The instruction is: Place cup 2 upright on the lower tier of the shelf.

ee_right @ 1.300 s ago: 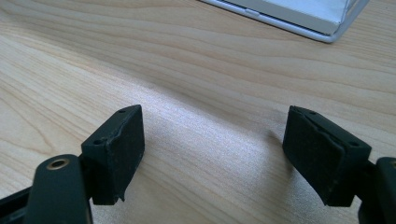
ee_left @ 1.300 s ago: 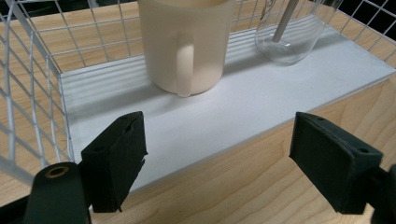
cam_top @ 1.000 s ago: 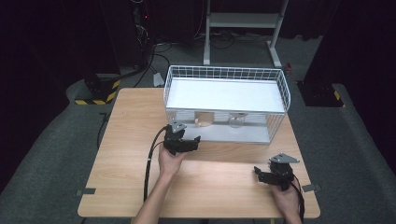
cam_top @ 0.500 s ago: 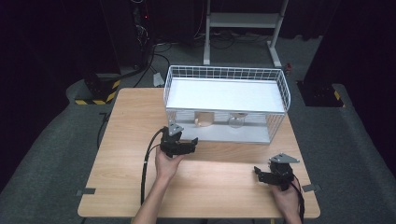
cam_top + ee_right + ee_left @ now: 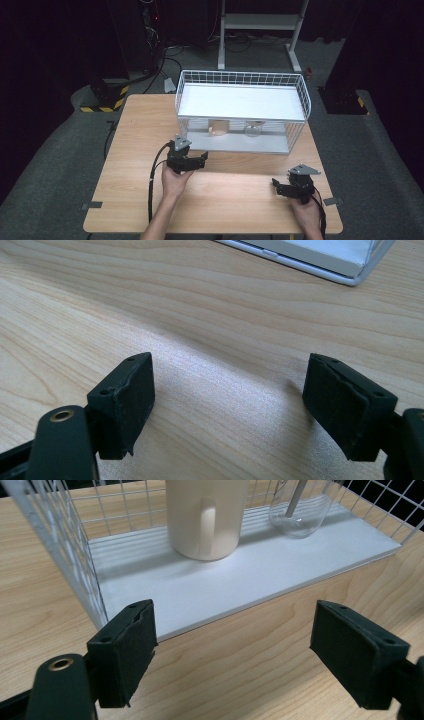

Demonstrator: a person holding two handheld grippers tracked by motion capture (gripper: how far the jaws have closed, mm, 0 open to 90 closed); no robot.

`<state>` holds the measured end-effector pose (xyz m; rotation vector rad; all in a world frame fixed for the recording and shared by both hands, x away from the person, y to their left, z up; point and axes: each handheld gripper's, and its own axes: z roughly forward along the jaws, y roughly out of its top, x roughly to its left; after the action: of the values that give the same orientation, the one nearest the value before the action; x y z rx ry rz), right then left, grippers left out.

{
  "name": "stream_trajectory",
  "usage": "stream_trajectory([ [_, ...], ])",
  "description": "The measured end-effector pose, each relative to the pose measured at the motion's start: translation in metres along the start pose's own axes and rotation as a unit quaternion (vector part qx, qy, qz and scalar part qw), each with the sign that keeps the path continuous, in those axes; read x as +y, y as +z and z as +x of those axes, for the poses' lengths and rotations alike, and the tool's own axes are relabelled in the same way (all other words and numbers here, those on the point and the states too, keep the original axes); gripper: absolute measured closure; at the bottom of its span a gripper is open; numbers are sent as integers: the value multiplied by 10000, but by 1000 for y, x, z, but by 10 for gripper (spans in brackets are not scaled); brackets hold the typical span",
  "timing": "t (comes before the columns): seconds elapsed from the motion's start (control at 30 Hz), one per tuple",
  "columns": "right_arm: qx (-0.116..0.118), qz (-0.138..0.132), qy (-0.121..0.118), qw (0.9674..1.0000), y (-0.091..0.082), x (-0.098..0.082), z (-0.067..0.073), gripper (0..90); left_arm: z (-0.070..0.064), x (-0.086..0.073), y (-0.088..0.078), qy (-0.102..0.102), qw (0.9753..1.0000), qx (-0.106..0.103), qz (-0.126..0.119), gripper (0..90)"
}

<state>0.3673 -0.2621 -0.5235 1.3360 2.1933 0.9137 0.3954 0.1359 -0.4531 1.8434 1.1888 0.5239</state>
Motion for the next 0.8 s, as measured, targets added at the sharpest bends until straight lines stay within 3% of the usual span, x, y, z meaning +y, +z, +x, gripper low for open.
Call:
stream_trajectory([
  [0.27,1,0,2,10000,0,0,0,211,3,-3,-10,-47,10000,-2,-59,188],
  [0.33,0,-1,-2,10000,0,0,0,211,5,-4,-13,-173,9997,-132,-103,188],
  [0.5,-1,-1,-1,10000,0,0,0,211,6,-7,-19,-107,9999,-88,-96,187],
  [0.8,4,-5,-8,10000,0,0,0,211,9,-13,-30,-214,9997,-19,-153,187],
])
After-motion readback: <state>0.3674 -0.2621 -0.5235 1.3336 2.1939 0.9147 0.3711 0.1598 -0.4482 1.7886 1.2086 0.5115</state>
